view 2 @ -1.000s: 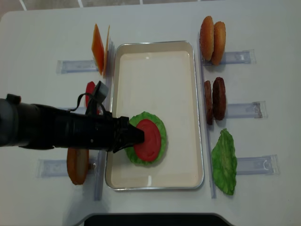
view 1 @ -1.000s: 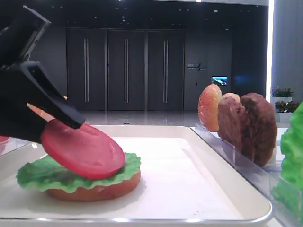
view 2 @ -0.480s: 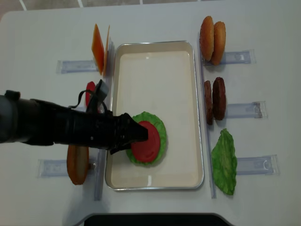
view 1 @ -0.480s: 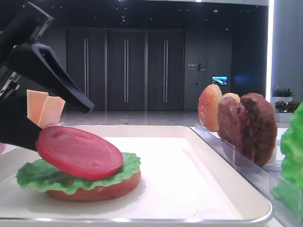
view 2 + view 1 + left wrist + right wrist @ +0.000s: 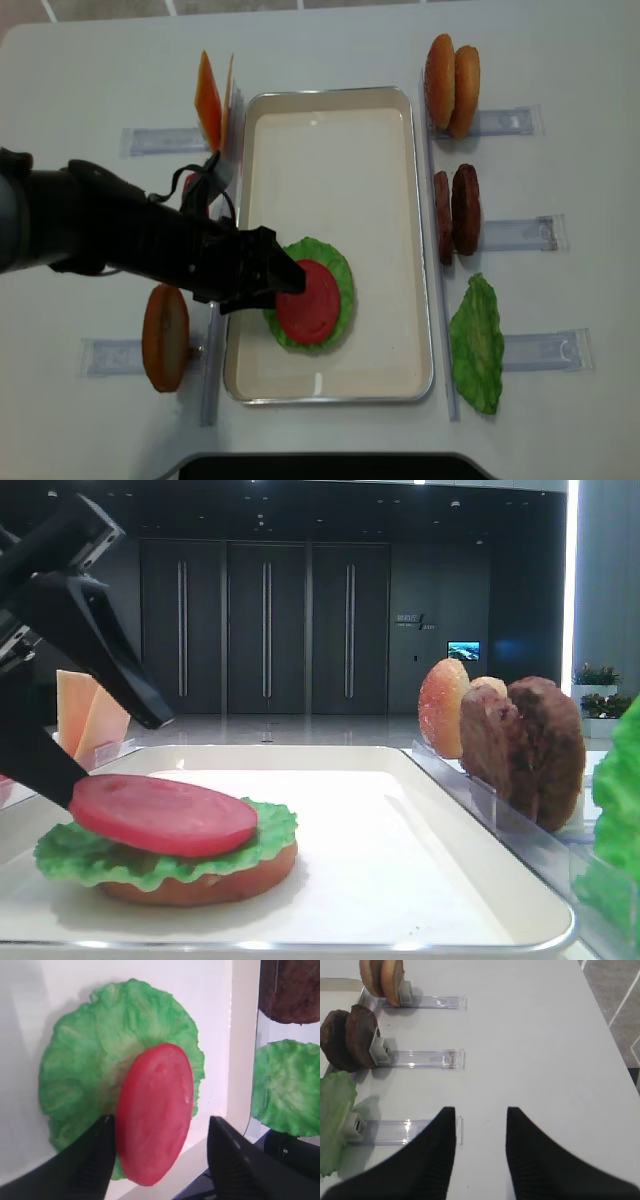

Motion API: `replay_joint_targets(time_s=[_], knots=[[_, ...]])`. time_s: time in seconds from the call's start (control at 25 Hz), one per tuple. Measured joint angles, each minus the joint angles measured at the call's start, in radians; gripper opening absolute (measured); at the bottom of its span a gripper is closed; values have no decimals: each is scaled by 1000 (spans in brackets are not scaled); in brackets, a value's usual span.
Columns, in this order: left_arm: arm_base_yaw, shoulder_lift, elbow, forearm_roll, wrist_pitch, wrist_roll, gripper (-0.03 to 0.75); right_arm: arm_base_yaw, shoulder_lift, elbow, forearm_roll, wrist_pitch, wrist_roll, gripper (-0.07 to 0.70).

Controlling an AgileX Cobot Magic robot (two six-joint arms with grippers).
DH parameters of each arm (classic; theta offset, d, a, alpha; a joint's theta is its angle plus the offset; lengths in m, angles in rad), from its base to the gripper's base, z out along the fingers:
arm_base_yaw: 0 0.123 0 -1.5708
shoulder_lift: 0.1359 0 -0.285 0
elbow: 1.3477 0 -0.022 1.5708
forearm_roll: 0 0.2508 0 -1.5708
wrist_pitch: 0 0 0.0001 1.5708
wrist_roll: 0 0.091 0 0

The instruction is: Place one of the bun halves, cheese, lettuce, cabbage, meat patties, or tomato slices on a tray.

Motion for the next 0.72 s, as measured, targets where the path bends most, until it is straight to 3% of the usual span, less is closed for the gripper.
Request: replay_joint_targets(time_s=[0.16,0.32,0.6,0.72], knots=[[0,0,-55,132,5,-132,443,0,0,0,0,0,0,244],[0,0,-133,296,45,-283,443,0,0,0,0,0,0,244],[0,-25,-324,604,164,-513,438,0,0,0,0,0,0,244],[0,-49,-446,804,254,-648,426,0,0,0,0,0,0,244]])
